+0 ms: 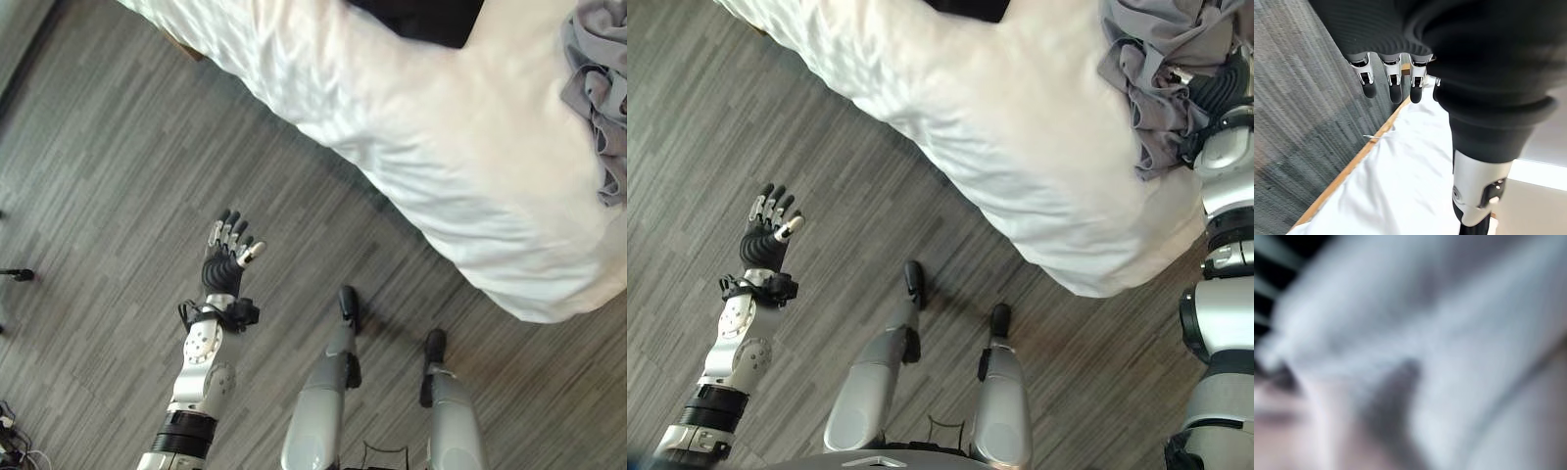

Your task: Pick up bed clothes into laundry basket.

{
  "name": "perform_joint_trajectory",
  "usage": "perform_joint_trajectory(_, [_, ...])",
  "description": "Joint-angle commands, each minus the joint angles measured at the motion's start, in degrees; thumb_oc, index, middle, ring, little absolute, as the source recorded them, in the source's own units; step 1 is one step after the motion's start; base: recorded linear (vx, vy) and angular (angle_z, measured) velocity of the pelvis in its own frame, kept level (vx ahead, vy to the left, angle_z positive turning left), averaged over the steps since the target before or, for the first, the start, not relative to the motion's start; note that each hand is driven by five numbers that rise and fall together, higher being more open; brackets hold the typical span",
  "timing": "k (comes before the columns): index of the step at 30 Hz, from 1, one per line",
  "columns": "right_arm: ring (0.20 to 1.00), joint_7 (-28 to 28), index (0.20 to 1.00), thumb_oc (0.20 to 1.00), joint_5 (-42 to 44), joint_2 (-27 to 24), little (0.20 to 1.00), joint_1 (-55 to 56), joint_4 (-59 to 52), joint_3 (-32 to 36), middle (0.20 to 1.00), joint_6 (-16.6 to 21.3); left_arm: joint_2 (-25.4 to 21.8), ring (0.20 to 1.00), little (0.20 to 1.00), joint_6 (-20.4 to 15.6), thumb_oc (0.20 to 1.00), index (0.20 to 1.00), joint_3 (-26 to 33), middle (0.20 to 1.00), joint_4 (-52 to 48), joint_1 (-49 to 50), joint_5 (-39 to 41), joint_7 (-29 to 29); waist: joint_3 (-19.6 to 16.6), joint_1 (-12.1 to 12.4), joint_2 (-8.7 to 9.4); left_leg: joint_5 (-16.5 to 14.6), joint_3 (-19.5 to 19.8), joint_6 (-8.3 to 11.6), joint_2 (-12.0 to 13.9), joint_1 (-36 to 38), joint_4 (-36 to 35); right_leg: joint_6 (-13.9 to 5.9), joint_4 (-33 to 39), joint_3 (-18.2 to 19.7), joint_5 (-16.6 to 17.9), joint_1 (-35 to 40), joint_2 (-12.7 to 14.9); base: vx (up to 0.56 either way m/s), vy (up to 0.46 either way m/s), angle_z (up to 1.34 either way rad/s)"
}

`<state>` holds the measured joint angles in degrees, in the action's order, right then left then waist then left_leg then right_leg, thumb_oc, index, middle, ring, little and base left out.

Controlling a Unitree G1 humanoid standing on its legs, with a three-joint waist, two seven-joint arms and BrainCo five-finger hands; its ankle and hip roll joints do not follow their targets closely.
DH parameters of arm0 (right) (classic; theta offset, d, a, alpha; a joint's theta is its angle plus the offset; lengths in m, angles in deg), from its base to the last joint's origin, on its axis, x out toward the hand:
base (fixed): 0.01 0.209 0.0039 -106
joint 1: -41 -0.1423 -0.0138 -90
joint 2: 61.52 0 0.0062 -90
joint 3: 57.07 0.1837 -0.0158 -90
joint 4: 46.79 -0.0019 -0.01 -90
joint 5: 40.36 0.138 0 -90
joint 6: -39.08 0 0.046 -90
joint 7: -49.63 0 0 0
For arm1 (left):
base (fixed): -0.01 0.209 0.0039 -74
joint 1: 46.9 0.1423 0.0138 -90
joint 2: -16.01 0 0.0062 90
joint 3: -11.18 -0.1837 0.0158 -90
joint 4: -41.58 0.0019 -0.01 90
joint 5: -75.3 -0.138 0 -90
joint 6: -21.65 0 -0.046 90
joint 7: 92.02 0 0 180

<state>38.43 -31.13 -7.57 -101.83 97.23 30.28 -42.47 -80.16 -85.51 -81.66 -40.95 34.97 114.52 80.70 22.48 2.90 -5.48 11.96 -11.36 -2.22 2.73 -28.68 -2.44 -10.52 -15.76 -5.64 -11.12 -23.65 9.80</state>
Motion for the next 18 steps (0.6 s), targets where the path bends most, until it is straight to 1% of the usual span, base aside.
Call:
perform_joint_trajectory(1, [0.200,4.21,0.200,0.200,33.04,12.42,0.200,16.59,-6.29,1.40,0.200,6.30,1.26,1.000,1.000,-5.08,1.000,1.000,3.27,1.000,-0.44,-2.81,-1.73,-2.72,1.70,-3.95,1.85,-2.85,-0.58,10.34,4.29,7.01,-2.56,0.96,20.76,1.24,20.23,2.72,2.63,0.06,0.001,-0.08])
perform_joint_trajectory(2, [0.200,7.14,0.200,0.200,45.05,19.47,0.200,23.96,-19.60,6.33,0.200,10.42,1.67,1.000,1.000,-5.51,1.000,1.000,4.03,1.000,-0.01,-2.87,-1.08,-3.67,1.04,-5.30,2.02,-3.78,-0.61,10.28,4.31,8.51,-2.56,1.03,20.76,1.14,19.62,4.14,2.69,0.11,-0.021,-0.07])
perform_joint_trajectory(3, [0.200,9.94,0.200,0.200,55.32,27.19,0.200,29.29,-29.40,8.65,0.200,12.95,2.62,1.000,1.000,-5.41,1.000,1.000,3.28,1.000,0.44,-2.45,-1.18,-4.95,-0.26,-5.77,2.29,-4.51,-0.54,10.11,4.35,10.39,-2.56,1.13,20.76,0.83,19.08,6.13,2.95,0.12,-0.028,-0.10])
perform_joint_trajectory(4, [0.200,10.22,0.200,0.200,56.59,29.17,0.200,31.22,-33.14,9.04,0.200,13.52,3.01,1.000,1.000,-4.97,1.000,1.000,3.30,1.000,1.12,-2.14,-1.31,-5.33,-0.93,-6.01,2.47,-4.72,-0.51,10.06,4.36,11.37,-2.56,1.15,20.76,0.54,18.90,7.12,3.07,0.06,-0.027,-0.12])
perform_joint_trajectory(5, [0.200,10.09,0.200,0.200,56.49,29.30,0.200,31.45,-33.44,9.06,0.200,13.50,2.96,1.000,1.000,-4.97,1.000,1.000,3.27,1.000,1.10,-2.08,-1.32,-5.34,-0.93,-6.02,2.53,-4.44,-0.48,10.02,4.35,11.28,-2.56,1.20,20.76,0.53,19.13,7.05,3.07,0.07,-0.016,-0.11])
perform_joint_trajectory(6, [0.200,9.64,0.200,0.200,55.60,30.50,0.200,33.87,-40.52,9.43,0.200,14.17,3.50,1.000,1.000,-4.73,1.000,1.000,4.08,1.000,1.96,-1.59,-1.53,-5.81,-2.40,-6.38,2.72,-5.17,-0.55,9.89,4.26,13.41,-2.56,1.21,20.76,0.19,18.59,9.08,3.03,0.03,-0.011,-0.06])
perform_joint_trajectory(7, [0.200,9.47,0.200,0.200,55.46,30.60,0.200,34.04,-40.79,9.44,0.200,14.12,3.47,1.000,1.000,-4.72,1.000,1.000,4.07,1.000,1.94,-1.55,-1.54,-5.82,-2.39,-6.39,2.75,-4.90,-0.53,9.85,4.26,13.31,-2.56,1.26,20.76,0.20,18.82,8.99,3.03,0.07,-0.010,0.01])
perform_joint_trajectory(10, [0.200,10.85,0.200,0.200,59.41,34.60,0.200,34.49,-46.25,10.36,0.200,16.46,4.14,1.000,1.000,-5.02,1.000,1.000,4.75,1.000,3.17,-1.31,-1.35,-6.21,-5.37,-6.30,3.26,-6.07,-0.82,9.62,4.40,16.75,-2.56,1.13,20.76,-0.38,17.72,12.44,3.11,0.05,-0.005,0.00])
perform_joint_trajectory(12, [0.200,10.45,0.200,0.200,59.52,36.12,0.200,35.30,-49.50,10.57,0.200,17.50,4.60,1.000,1.000,-4.67,1.000,1.000,5.21,1.000,3.38,-0.78,-1.27,-5.97,-7.19,-6.30,3.98,-6.52,-0.97,9.13,4.44,19.23,-2.56,1.22,20.72,-0.47,17.29,14.83,3.10,0.08,0.011,0.00])
perform_joint_trajectory(13, [0.200,10.15,0.200,0.200,58.91,36.55,0.200,36.91,-52.83,12.32,0.200,18.17,4.62,1.000,1.000,-3.96,1.000,1.000,6.62,1.000,4.00,0.26,-1.82,-5.59,-10.52,-6.50,4.92,-7.48,-1.17,8.73,4.43,22.41,-2.56,1.17,20.26,-0.85,16.24,18.03,3.01,0.11,0.010,0.08])
perform_joint_trajectory(14, [0.200,10.08,0.200,0.200,58.67,36.54,0.200,37.31,-53.46,12.80,0.200,18.12,4.46,1.000,1.000,-3.76,1.000,1.000,7.07,1.000,4.44,0.60,-1.95,-5.47,-11.62,-6.47,5.27,-7.70,-1.11,8.62,4.46,23.46,-2.56,1.09,19.72,-0.97,15.71,18.90,3.00,0.15,0.006,0.16])
perform_joint_trajectory(15, [0.200,10.12,0.200,0.200,58.53,36.51,0.200,38.41,-54.65,14.09,0.200,18.36,4.22,1.000,1.000,-3.38,1.000,1.000,7.74,1.000,5.55,1.08,-2.45,-4.91,-13.83,-6.60,6.09,-8.43,-1.33,8.34,4.45,25.68,-2.56,1.13,18.87,-1.08,14.83,20.73,3.01,0.07,0.001,0.19])
perform_joint_trajectory(18, [0.200,8.20,0.200,0.200,57.07,34.65,0.200,39.95,-54.60,15.81,0.200,18.10,3.93,1.000,1.000,-2.66,1.000,1.000,8.86,1.000,5.47,2.74,-3.17,-4.39,-16.43,-6.66,7.60,-9.31,-1.98,8.10,4.60,28.42,-2.56,1.05,19.03,-1.13,14.27,23.30,2.88,0.07,-0.016,0.09])
